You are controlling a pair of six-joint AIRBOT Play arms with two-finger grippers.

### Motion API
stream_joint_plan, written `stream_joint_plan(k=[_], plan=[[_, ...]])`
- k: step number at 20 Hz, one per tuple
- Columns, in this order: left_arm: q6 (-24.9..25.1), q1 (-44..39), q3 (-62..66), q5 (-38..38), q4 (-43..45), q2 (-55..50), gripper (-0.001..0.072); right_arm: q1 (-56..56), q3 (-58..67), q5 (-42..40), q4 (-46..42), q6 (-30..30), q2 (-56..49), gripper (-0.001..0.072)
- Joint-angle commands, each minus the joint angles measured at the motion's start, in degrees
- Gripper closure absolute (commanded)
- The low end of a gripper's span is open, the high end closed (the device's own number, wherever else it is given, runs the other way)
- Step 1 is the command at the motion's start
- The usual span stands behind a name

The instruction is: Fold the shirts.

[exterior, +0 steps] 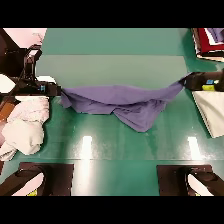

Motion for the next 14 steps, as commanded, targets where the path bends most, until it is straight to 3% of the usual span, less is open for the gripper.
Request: stream_joint_plan(k=[1,4,7,10,14], plan=[[-0.94,0.04,-1.20,4.98,-0.02,0.04,0.0682,0.76,-4.83,-1.42,0.09,1.55,0.07,0.0695],[-0.76,0.04,0.13,2.84,0.02,0.07,0.0681,0.76,-4.22,-0.28,0.13,1.55,0.11,0.0695],[0.52,0.04,0.46,-4.07,0.33,0.07,0.0682,0.83,-3.98,8.09,0.17,1.60,1.11,0.0695],[2.71,0.04,0.48,-10.78,6.82,0.13,0.0683,0.81,-9.73,13.35,0.00,2.93,8.39,0.0695],[2.69,0.04,0.48,-10.67,8.76,0.11,0.0683,-0.55,-15.96,16.76,0.20,3.72,17.70,0.0691]])
